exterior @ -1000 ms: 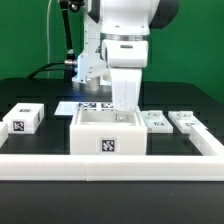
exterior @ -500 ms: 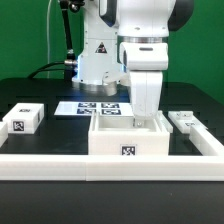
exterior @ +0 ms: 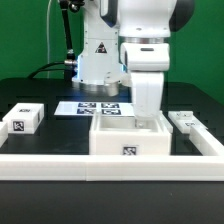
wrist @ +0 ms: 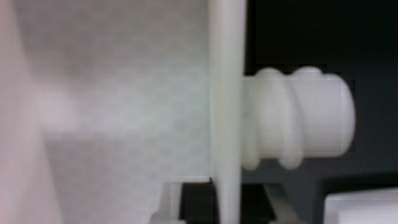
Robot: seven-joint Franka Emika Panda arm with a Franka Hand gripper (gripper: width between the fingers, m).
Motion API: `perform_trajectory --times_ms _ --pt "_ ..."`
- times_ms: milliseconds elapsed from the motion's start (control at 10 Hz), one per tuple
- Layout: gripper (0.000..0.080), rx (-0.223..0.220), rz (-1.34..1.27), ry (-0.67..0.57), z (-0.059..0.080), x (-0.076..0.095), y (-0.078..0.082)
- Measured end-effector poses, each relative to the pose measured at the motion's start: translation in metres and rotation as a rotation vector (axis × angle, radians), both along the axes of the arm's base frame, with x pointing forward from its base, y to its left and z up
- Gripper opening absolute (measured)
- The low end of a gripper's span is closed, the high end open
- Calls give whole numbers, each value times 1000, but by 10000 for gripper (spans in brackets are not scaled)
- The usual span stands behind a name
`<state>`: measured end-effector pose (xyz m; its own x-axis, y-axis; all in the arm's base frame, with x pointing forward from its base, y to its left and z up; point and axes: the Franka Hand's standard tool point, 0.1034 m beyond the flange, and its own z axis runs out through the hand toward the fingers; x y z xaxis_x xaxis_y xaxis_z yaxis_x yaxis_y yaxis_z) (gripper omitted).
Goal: Assemble cabinet
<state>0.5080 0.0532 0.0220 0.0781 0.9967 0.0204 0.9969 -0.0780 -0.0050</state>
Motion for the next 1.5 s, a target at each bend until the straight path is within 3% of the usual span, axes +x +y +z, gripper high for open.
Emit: perform_trajectory --times_ms 100,700,1200,1300,1400,1500 --pt "35 7 3 -7 0 7 15" --pt "35 8 55 44 1 9 54" --pt "36 12 60 47 3 10 62" --pt "109 12 59 48 2 10 61" --pt "109 12 58 48 2 10 61" --pt "303 12 58 48 2 10 60"
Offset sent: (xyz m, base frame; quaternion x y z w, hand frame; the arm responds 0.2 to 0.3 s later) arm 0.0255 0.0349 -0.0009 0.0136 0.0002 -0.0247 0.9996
